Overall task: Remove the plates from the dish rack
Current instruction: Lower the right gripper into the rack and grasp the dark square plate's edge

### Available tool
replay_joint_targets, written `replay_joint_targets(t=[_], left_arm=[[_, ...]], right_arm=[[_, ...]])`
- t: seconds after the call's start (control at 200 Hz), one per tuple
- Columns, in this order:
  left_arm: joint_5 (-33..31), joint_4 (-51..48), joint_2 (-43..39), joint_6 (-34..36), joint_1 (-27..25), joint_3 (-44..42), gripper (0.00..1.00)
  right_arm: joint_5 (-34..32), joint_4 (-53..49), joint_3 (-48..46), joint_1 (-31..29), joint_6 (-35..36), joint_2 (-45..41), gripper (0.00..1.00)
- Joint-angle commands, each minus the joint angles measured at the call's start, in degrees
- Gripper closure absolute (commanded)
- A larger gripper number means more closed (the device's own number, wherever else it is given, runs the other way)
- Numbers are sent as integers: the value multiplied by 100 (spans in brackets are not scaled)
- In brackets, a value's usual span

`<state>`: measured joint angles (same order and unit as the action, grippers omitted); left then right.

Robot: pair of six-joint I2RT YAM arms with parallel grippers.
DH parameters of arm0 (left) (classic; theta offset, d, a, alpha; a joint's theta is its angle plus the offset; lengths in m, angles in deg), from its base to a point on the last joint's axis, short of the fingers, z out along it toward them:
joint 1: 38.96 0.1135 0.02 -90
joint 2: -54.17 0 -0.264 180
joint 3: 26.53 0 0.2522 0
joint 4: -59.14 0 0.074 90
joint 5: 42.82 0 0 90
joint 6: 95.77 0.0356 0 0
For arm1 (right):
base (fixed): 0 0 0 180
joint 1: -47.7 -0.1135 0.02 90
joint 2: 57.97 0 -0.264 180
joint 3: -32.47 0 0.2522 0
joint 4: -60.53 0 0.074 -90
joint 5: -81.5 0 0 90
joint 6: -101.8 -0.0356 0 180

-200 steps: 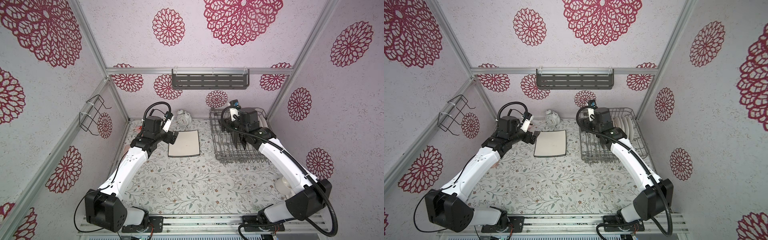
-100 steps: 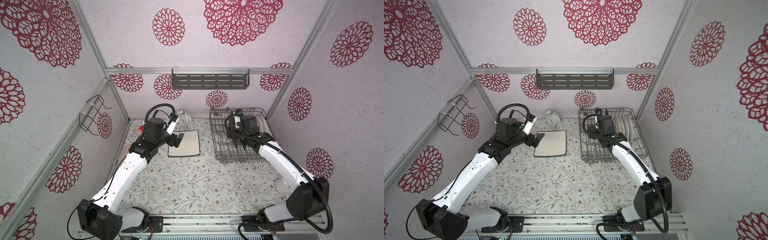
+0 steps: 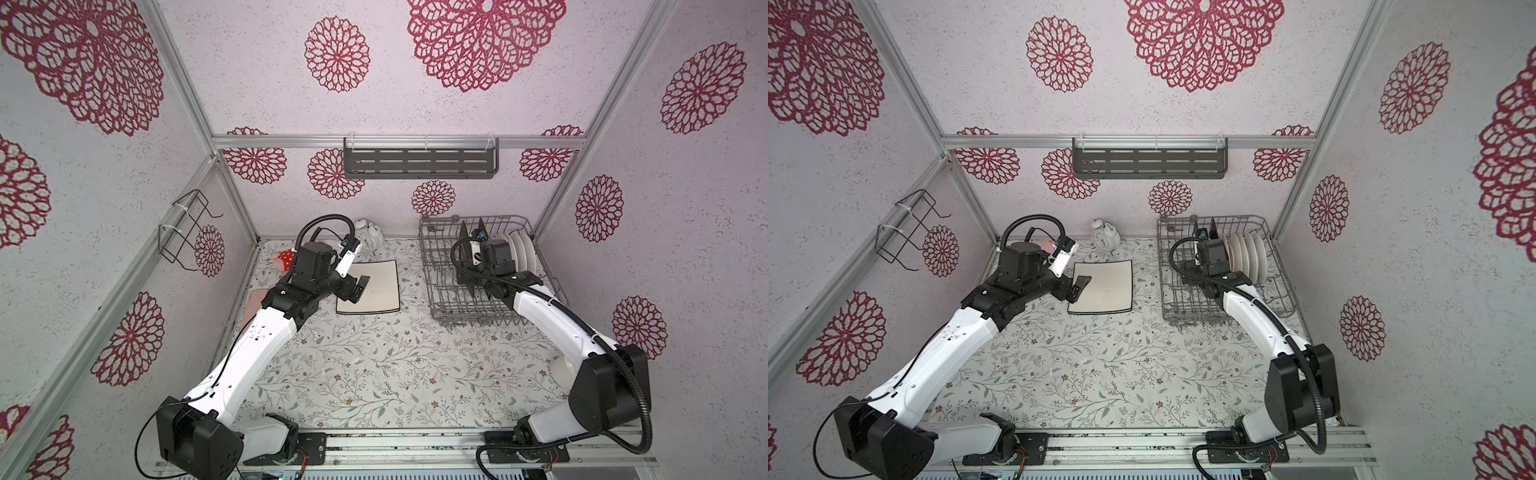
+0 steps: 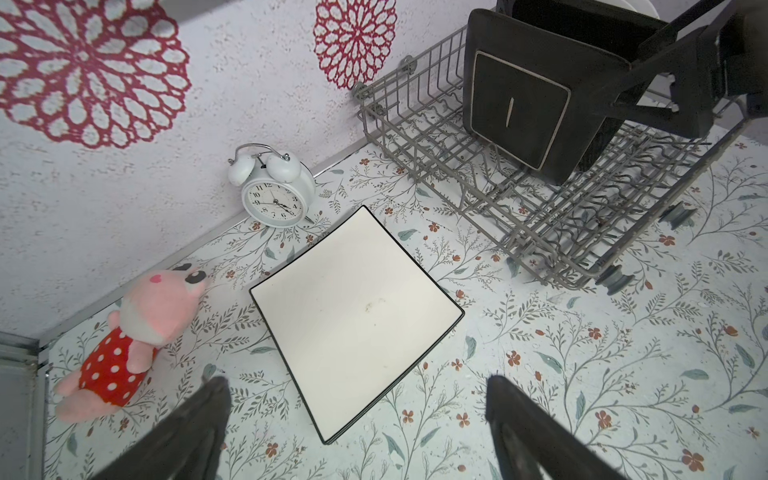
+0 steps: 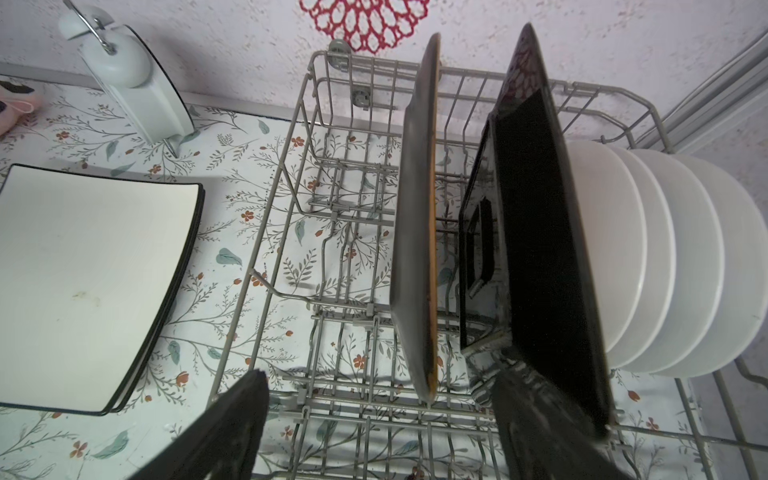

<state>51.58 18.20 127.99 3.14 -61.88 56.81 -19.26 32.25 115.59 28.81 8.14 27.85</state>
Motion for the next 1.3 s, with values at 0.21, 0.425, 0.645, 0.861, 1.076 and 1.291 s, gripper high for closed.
replay_joint_targets(t=[0.21, 0.425, 0.645, 0.861, 1.076, 1.291], left_arm=[[54, -34, -61, 11, -73, -41, 3], [47, -35, -61, 23, -77, -33, 3], [30, -33, -10, 100, -73, 18, 3], [-8, -85, 149, 164, -70, 99, 3], [25, -112, 264, 235, -78, 152, 3], [44, -103, 342, 253, -73, 192, 3]], right_arm=[[-247, 602, -140, 72, 78, 289, 16], [-466, 974, -169, 82, 275, 538, 23], [-507, 1122, -108, 101, 379, 832, 26], [-472, 1385, -151, 126, 491, 1001, 30], [-381, 1546, -151, 166, 585, 1126, 38], [-270, 1714, -161, 238, 602, 1215, 45]])
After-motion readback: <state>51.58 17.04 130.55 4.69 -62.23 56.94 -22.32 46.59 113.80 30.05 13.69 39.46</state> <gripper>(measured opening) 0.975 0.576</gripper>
